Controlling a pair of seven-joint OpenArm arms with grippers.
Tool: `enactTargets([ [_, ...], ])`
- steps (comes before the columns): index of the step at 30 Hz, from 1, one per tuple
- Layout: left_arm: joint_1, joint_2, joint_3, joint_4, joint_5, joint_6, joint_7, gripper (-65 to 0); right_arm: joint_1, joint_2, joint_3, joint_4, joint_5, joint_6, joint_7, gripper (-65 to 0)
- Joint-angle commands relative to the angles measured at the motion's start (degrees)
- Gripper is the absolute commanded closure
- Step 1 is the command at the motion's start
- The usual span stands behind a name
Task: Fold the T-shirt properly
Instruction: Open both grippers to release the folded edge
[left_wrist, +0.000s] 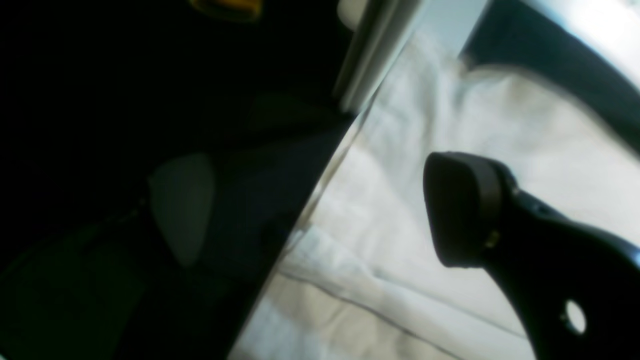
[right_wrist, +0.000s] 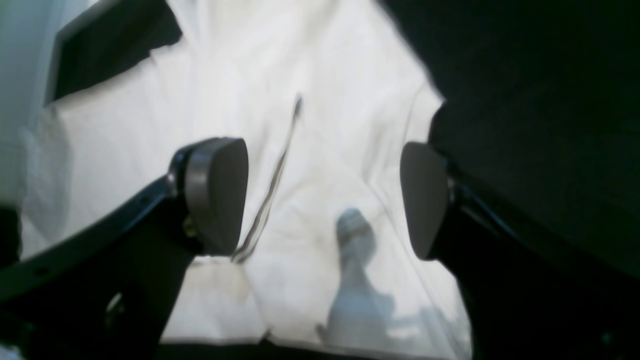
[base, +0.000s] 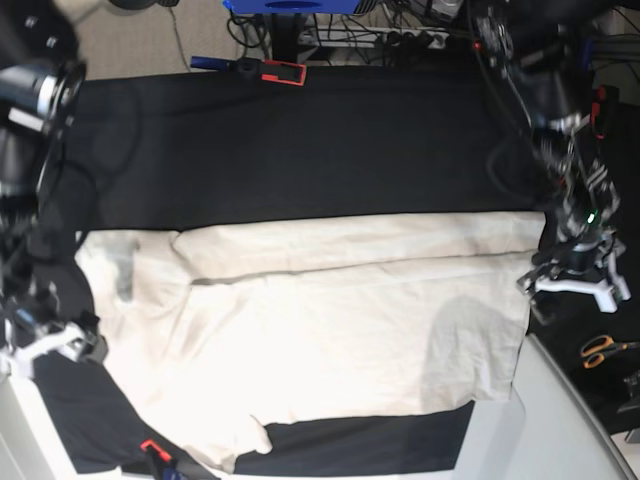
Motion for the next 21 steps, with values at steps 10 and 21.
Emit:
enactTargets([
  [10, 23.3, -0.5, -0.6, 17.7, -3.8, -0.1, -1.7, -65.0, -16.8, -9.1, 22.4, 19.7, 15.9, 1.1, -15.1, -45.2],
  [21, 31.4, -2.0, -0.6, 17.0, -20.4, -0.3, 1.7, -65.0, -17.9, -12.1, 38.3, 8.3, 23.1, -3.9, -26.3, -33.2],
])
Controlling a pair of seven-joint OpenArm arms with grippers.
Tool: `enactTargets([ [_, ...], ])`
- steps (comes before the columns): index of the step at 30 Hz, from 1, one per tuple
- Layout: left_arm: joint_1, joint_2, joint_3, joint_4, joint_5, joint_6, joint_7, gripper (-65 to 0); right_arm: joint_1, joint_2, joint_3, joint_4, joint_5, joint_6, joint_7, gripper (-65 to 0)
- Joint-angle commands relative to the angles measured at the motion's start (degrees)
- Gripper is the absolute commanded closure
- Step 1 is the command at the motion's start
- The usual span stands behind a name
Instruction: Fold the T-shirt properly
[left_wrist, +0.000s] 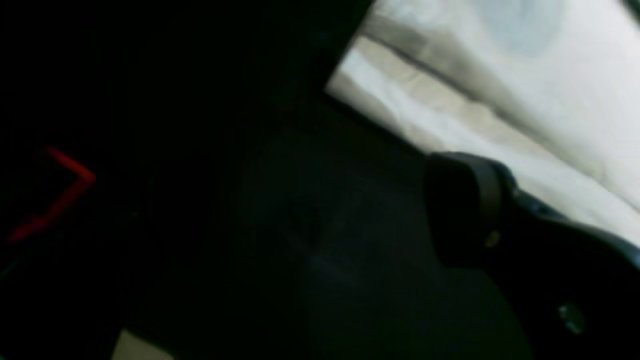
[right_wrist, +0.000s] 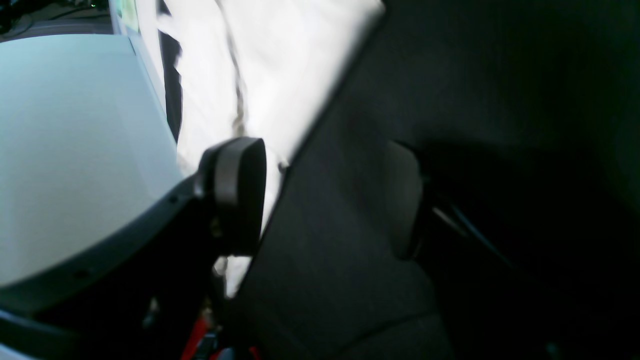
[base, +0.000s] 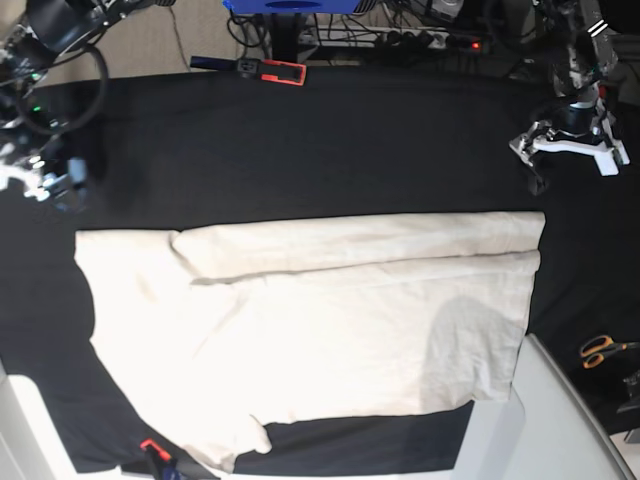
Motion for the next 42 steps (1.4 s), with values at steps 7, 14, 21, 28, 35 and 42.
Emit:
enactTargets([
  [7, -0.2, -1.9, 0.0, -1.5, -5.2, -0.1, 2.0, -65.0, 2.6, 2.5, 0.2, -5.5, 1.5, 0.3, 0.6, -33.2],
  [14, -0.1, -2.9, 0.0, -2.2, -5.2, -0.1, 2.0, -65.0, 5.6, 3.5, 0.1, -5.9, 1.2, -0.1, 0.6, -33.2],
  [21, -0.2, -2.9, 0.0, -3.5, -5.2, -0.1, 2.0, -65.0, 7.2, 3.5, 0.0, -7.2, 1.2, -2.5, 2.8, -33.0],
  [28, 0.0, -2.6, 0.1, -5.1, -4.8, -0.1, 1.9, -65.0, 8.2, 4.9, 0.0, -13.5, 1.2, -4.6, 5.8, -33.2],
  [35, -0.4, -1.3, -0.4, -5.9, 6.7, -0.1, 1.6, -65.0, 10.2, 7.8, -0.1, -19.9, 1.2, -4.6, 9.3, -33.2],
  [42, -0.3, -1.0, -0.5, -5.9, 6.9, -3.4, 1.6, -65.0, 13.8, 9.7, -0.2, -26.3, 1.1, -4.6, 11.4, -33.0],
])
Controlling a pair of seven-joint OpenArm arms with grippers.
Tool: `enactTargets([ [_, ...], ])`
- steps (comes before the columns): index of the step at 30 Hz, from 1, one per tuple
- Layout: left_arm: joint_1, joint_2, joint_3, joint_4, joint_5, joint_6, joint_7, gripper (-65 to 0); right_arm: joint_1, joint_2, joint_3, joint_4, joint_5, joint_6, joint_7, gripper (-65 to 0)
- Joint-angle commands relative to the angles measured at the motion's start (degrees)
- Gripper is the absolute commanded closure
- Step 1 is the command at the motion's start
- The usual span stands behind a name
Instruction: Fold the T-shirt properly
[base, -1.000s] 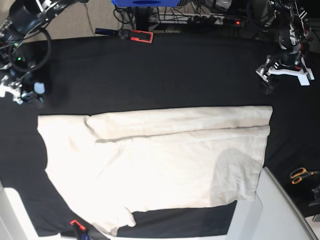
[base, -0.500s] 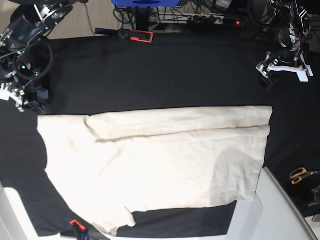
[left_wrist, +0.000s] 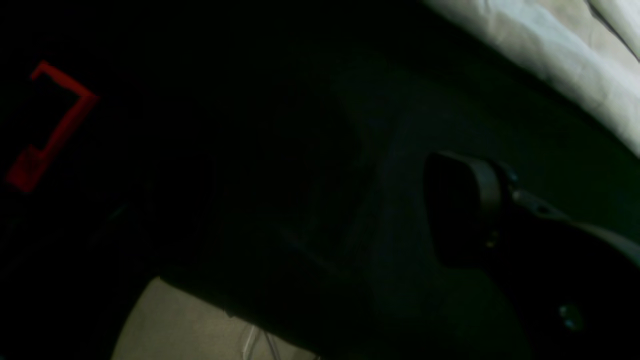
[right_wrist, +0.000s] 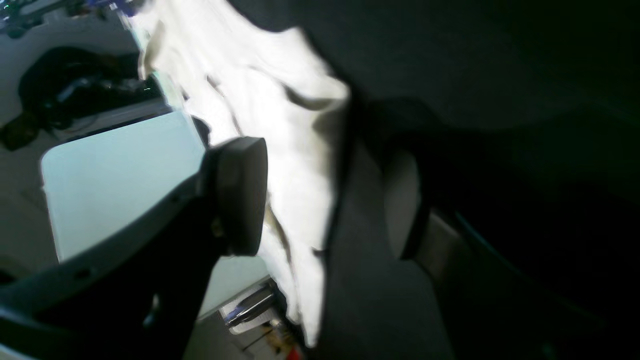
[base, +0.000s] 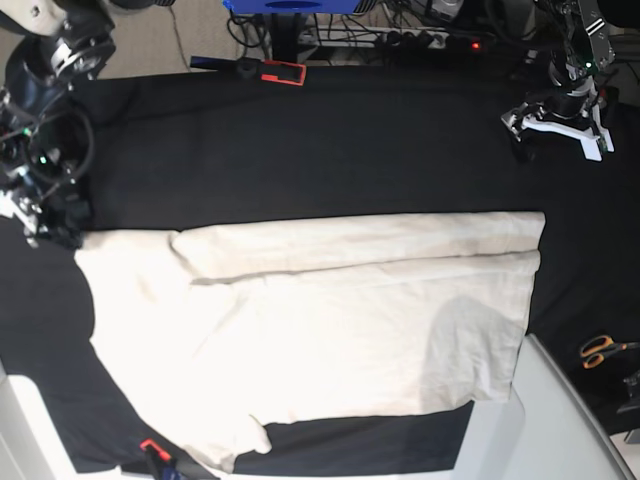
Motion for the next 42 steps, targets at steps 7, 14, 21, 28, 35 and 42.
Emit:
enactTargets([
  [7, 0.1, -0.5, -0.5, 1.0, -0.1, -0.3, -1.1, -65.0, 2.1, 1.8, -0.2, -2.1, 1.0, 0.6, 1.9, -33.0],
  [14, 0.3, -0.5, -0.5, 1.1, -0.1, -0.3, -1.1, -65.0, 2.3, 1.9, -0.2, -2.1, 1.0, 0.3, 3.0, -33.0],
  [21, 0.3, -0.5, -0.5, 1.1, -0.1, -0.3, -1.1, -65.0, 2.9, 1.9, -0.2, -2.2, -3.8, 0.3, 4.9, -33.2],
  [28, 0.3, -0.7, -0.5, 1.1, -0.1, -0.3, -1.1, -65.0, 4.5, 1.8, -0.1, -5.6, -5.9, 0.6, 5.0, -33.2],
  [35, 0.3, -0.9, -0.6, 1.1, 0.0, -0.3, -1.1, -65.0, 5.3, 1.9, -0.1, -7.1, -5.9, 0.7, 5.2, -32.7],
  [42, -0.6, -0.5, -0.4, 1.1, -0.2, -0.3, -1.1, -65.0, 5.4, 1.9, -0.1, -7.1, -5.9, 0.4, 5.2, -27.2],
])
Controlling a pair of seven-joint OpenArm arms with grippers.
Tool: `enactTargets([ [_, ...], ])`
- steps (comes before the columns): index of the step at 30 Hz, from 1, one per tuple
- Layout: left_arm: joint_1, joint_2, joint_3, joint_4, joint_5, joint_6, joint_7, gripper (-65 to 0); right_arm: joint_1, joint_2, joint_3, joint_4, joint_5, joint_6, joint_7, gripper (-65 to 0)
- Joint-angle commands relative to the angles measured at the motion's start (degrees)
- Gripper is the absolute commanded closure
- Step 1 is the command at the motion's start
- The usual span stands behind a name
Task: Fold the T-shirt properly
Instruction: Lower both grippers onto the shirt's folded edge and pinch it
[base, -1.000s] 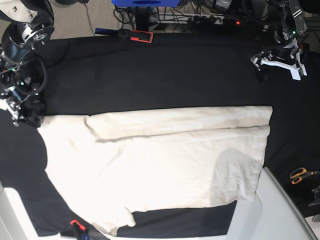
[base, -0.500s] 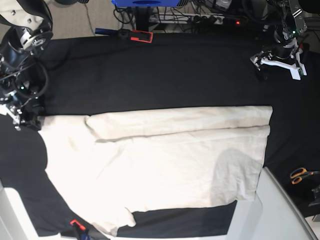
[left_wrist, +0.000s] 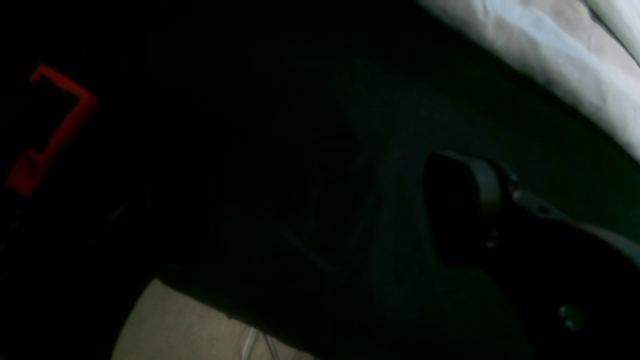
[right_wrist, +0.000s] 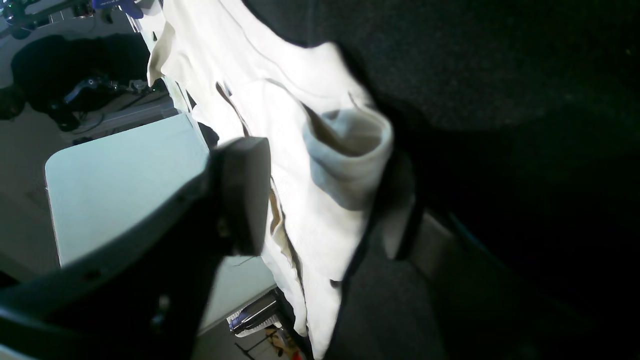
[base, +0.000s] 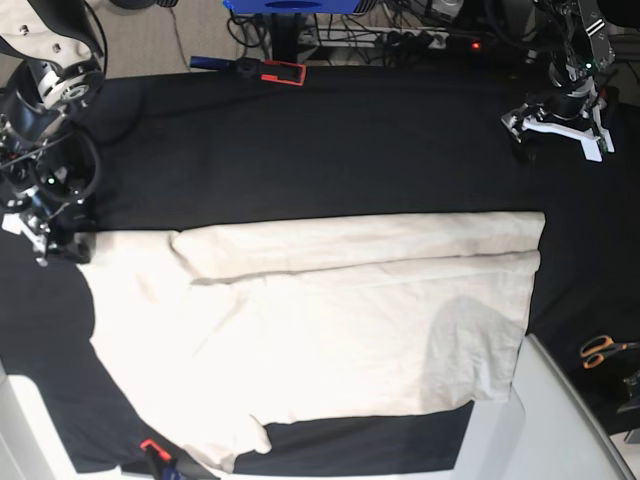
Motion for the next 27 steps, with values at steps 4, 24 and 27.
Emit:
enactTargets([
  [4, -1.7, 0.3, -0.6, 1.0, -0.2, -0.4, -1.1, -65.0, 0.9, 0.5, 0.0, 0.3, -0.4, -0.4, -0.1, -6.6],
  [24, -16.4, 3.0, -10.8, -9.2, -0.2, -0.5, 3.5, -65.0, 0.7, 0.5, 0.0, 0.3, -0.4, -0.4, -0.6, -1.2],
  [27, -18.1, 3.0, -10.8, -9.2, -0.1, -0.6, 3.5, -65.0, 0.7, 0.5, 0.0, 0.3, -0.4, -0.4, -0.6, -1.2],
])
